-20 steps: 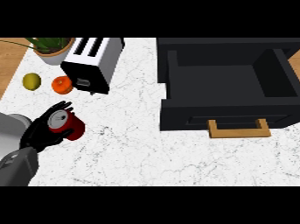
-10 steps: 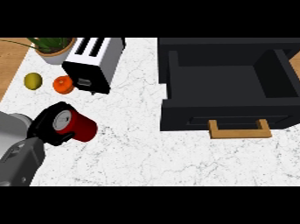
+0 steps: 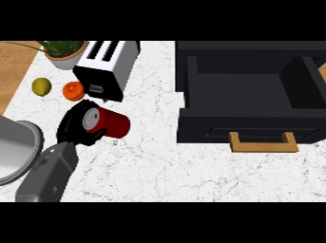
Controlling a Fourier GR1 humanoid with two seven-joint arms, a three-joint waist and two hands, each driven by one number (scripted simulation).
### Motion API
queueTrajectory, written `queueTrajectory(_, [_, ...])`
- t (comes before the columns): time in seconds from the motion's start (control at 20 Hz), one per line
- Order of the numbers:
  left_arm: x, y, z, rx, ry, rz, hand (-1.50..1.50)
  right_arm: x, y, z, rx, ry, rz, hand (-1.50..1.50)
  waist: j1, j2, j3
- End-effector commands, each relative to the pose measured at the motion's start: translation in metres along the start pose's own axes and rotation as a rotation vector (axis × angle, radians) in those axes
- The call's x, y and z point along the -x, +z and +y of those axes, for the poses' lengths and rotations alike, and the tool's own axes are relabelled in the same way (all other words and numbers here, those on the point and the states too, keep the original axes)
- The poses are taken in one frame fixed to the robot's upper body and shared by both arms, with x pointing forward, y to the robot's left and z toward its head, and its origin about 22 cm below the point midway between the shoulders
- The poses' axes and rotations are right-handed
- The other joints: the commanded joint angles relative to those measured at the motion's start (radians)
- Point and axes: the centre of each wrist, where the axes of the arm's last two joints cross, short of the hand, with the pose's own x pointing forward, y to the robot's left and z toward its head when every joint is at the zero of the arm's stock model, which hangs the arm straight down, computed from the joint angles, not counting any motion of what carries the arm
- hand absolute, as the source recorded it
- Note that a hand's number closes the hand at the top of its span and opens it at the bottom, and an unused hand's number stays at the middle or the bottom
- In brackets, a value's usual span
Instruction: Pick up the can, place it into the drawer and close the drawer
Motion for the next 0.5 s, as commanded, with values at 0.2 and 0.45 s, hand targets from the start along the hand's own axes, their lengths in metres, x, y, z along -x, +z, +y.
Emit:
queueTrajectory(0.2, [-0.022, -0.022, -0.067, -0.072, -0.016, -0.125, 1.5, -0.003, -0.001, 0.006, 0.046, -0.026, -0.003, -1.5, 0.016, -0.004, 0.001])
queueTrajectory(0.45, [-0.057, -0.024, -0.105, -0.038, -0.064, -0.14, 1.5, -0.014, 0.008, 0.0, 0.005, 0.009, 0.007, -1.5, 0.003, -0.005, 0.0])
